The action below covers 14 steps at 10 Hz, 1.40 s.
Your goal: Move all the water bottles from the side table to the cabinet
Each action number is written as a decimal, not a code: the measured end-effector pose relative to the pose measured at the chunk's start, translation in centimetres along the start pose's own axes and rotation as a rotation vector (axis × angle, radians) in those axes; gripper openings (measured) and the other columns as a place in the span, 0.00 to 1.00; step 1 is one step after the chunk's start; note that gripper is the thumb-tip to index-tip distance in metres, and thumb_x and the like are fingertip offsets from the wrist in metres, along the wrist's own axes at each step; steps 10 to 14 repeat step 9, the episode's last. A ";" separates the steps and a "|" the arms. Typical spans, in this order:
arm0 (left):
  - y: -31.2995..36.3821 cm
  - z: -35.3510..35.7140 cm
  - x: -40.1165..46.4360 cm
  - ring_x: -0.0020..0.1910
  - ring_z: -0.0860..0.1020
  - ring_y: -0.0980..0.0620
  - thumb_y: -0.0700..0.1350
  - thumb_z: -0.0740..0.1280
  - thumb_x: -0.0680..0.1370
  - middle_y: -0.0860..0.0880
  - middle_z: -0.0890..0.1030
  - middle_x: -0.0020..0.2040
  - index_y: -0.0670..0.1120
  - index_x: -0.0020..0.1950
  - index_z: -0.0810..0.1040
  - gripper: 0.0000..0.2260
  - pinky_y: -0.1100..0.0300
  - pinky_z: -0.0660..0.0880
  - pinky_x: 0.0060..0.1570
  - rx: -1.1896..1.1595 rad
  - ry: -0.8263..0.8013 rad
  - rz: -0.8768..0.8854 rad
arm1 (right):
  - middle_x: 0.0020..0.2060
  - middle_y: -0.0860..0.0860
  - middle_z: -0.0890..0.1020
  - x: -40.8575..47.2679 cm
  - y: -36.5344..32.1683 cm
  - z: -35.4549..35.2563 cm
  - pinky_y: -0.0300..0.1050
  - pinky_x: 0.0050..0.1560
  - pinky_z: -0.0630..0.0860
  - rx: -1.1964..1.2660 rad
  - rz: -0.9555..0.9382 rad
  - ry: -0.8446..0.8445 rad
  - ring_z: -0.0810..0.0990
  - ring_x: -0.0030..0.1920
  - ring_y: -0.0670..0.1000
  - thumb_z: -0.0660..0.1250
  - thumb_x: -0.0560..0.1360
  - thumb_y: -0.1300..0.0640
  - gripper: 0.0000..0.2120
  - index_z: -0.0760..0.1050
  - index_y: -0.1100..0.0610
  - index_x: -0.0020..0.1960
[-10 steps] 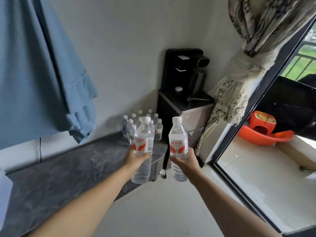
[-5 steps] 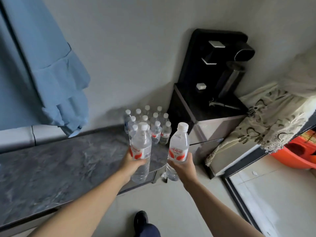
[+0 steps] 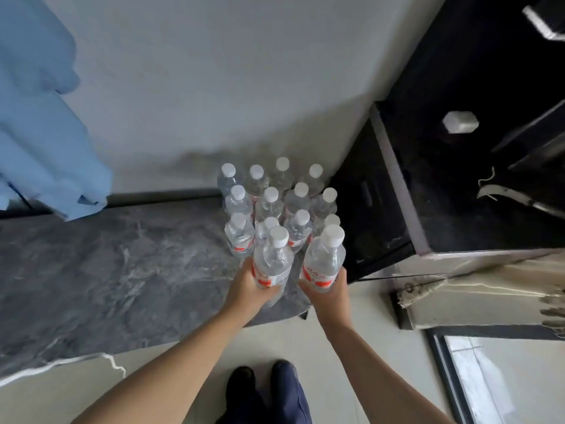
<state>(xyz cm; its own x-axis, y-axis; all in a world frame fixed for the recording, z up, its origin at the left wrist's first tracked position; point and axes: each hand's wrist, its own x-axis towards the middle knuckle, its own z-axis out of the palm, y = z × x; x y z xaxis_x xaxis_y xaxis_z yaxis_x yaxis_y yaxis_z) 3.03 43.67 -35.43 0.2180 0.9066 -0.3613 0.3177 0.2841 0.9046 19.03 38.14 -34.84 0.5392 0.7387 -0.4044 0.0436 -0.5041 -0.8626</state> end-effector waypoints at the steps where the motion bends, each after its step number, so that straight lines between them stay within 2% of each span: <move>1: -3.6 2.8 3.6 0.53 0.81 0.57 0.46 0.79 0.64 0.53 0.82 0.53 0.50 0.59 0.74 0.26 0.57 0.77 0.53 -0.033 0.061 0.071 | 0.55 0.51 0.80 4.6 3.3 2.5 0.56 0.57 0.79 -0.013 -0.021 -0.044 0.81 0.55 0.52 0.80 0.61 0.54 0.31 0.72 0.51 0.61; 2: -6.9 4.7 5.9 0.55 0.79 0.58 0.43 0.78 0.66 0.54 0.81 0.55 0.50 0.60 0.73 0.25 0.63 0.76 0.54 -0.044 0.185 0.122 | 0.55 0.47 0.79 7.8 6.2 4.2 0.55 0.60 0.77 -0.019 -0.026 0.008 0.80 0.56 0.49 0.79 0.62 0.49 0.30 0.70 0.47 0.60; 3: -8.7 6.3 6.8 0.55 0.77 0.67 0.38 0.77 0.67 0.61 0.78 0.55 0.58 0.59 0.71 0.27 0.72 0.72 0.54 -0.040 0.283 0.177 | 0.58 0.49 0.78 9.8 8.3 5.2 0.57 0.63 0.74 -0.050 -0.040 0.006 0.77 0.60 0.52 0.79 0.64 0.50 0.32 0.70 0.50 0.64; 4: -9.8 7.5 7.6 0.58 0.77 0.65 0.35 0.76 0.67 0.64 0.78 0.57 0.62 0.60 0.70 0.31 0.67 0.73 0.57 -0.013 0.351 0.229 | 0.62 0.52 0.76 11.1 10.1 5.5 0.58 0.66 0.71 -0.027 -0.065 -0.025 0.75 0.64 0.55 0.78 0.66 0.55 0.34 0.67 0.53 0.69; 5: -11.1 8.6 8.1 0.63 0.76 0.51 0.34 0.75 0.68 0.50 0.77 0.61 0.48 0.65 0.69 0.29 0.51 0.73 0.63 -0.037 0.347 0.281 | 0.64 0.55 0.75 11.9 11.5 5.4 0.59 0.67 0.71 0.016 -0.059 -0.075 0.74 0.66 0.56 0.78 0.67 0.57 0.36 0.66 0.54 0.71; 6: -11.8 9.0 8.6 0.63 0.75 0.47 0.34 0.75 0.68 0.43 0.76 0.62 0.40 0.65 0.68 0.28 0.45 0.72 0.63 -0.031 0.317 0.257 | 0.66 0.55 0.74 12.4 11.6 5.1 0.58 0.68 0.70 -0.011 -0.048 -0.108 0.73 0.67 0.55 0.79 0.67 0.56 0.39 0.63 0.53 0.72; 7: -10.7 8.6 8.0 0.63 0.75 0.46 0.34 0.76 0.68 0.41 0.76 0.61 0.37 0.65 0.69 0.28 0.44 0.72 0.63 -0.061 0.270 0.213 | 0.66 0.55 0.73 11.7 10.8 4.5 0.58 0.68 0.70 -0.097 -0.022 -0.140 0.71 0.68 0.55 0.77 0.69 0.56 0.38 0.63 0.54 0.73; 8: -9.2 7.7 7.7 0.63 0.74 0.48 0.37 0.77 0.68 0.43 0.75 0.62 0.39 0.65 0.70 0.29 0.51 0.71 0.64 -0.006 0.223 0.183 | 0.67 0.56 0.72 11.0 9.7 3.7 0.59 0.68 0.70 -0.213 -0.013 -0.175 0.69 0.69 0.57 0.75 0.70 0.58 0.36 0.62 0.56 0.73; 9: -8.0 6.2 5.5 0.68 0.68 0.50 0.43 0.76 0.69 0.45 0.69 0.68 0.43 0.72 0.62 0.36 0.57 0.66 0.67 0.082 0.140 0.064 | 0.72 0.52 0.65 8.3 7.5 2.2 0.54 0.71 0.65 -0.241 0.028 -0.163 0.63 0.72 0.53 0.74 0.71 0.57 0.41 0.55 0.53 0.77; 14: -8.0 6.2 5.5 0.68 0.68 0.50 0.43 0.76 0.69 0.45 0.69 0.68 0.43 0.72 0.62 0.36 0.57 0.66 0.67 0.082 0.140 0.064 | 0.72 0.52 0.65 8.3 7.5 2.2 0.54 0.71 0.65 -0.241 0.028 -0.163 0.63 0.72 0.53 0.74 0.71 0.57 0.41 0.55 0.53 0.77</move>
